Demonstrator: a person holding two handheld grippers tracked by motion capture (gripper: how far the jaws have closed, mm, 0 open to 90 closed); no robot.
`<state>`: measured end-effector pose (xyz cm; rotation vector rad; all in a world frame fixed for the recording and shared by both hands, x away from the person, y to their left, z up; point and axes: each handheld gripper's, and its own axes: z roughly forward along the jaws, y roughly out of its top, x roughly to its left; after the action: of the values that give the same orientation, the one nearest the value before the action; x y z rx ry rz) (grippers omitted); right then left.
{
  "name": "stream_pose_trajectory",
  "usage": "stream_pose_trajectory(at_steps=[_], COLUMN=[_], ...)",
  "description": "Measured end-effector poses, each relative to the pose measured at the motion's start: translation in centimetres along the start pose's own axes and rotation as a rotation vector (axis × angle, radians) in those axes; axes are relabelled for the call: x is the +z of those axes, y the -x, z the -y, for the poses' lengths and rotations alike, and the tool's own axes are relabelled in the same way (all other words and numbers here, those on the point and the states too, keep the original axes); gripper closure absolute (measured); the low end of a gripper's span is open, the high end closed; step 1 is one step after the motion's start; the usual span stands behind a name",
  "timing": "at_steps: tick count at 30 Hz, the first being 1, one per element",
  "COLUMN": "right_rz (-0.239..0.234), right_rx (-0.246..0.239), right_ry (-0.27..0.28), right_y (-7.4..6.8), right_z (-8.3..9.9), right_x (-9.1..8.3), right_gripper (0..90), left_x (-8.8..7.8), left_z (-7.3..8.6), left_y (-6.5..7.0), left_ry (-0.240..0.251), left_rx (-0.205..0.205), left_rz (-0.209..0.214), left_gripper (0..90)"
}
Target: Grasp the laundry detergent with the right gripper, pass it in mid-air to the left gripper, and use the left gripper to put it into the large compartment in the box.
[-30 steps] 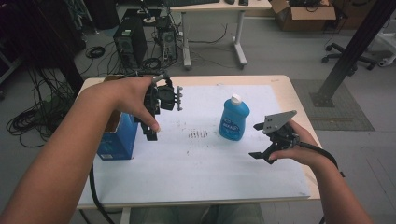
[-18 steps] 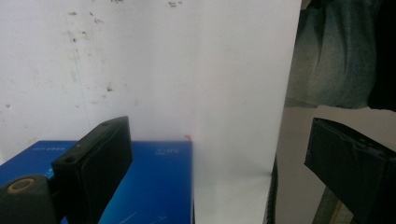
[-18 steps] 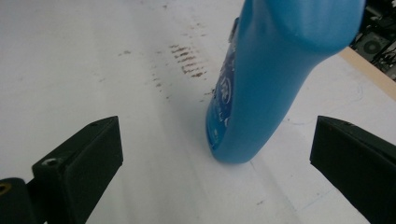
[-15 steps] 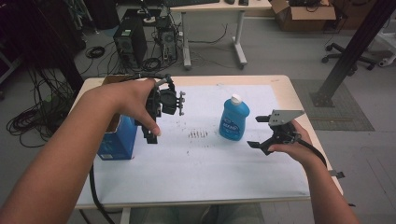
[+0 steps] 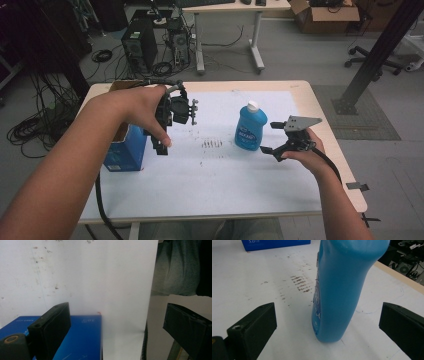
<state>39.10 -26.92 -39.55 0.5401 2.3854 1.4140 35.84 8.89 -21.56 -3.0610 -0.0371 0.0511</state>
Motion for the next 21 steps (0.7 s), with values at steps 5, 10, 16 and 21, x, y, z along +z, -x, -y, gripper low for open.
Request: stream_pose_trajectory(at_steps=[5, 10, 16, 21], right_rz=[-0.001, -0.006, -0.012, -0.013], right_rx=[0.019, 0.021, 0.022, 0.029], right_ry=[0.023, 0.025, 0.023, 0.025], right_y=[0.4, 0.6, 0.6, 0.9], right_z=[0.3, 0.3, 0.3, 0.4], right_x=[0.5, 0.7, 0.9, 1.2], right_gripper=[1.0, 1.1, 0.9, 0.8], left_x=[0.1, 0.1, 0.2, 0.2], left_z=[0.2, 0.3, 0.1, 0.0], left_y=[0.3, 0.4, 0.3, 0.5], left_ry=[-0.001, -0.002, 0.0, 0.002], left_rx=[0.006, 0.006, 0.008, 0.016], left_rz=[-0.005, -0.002, -0.008, -0.008], left_gripper=[7.8, 7.8, 7.6, 7.6])
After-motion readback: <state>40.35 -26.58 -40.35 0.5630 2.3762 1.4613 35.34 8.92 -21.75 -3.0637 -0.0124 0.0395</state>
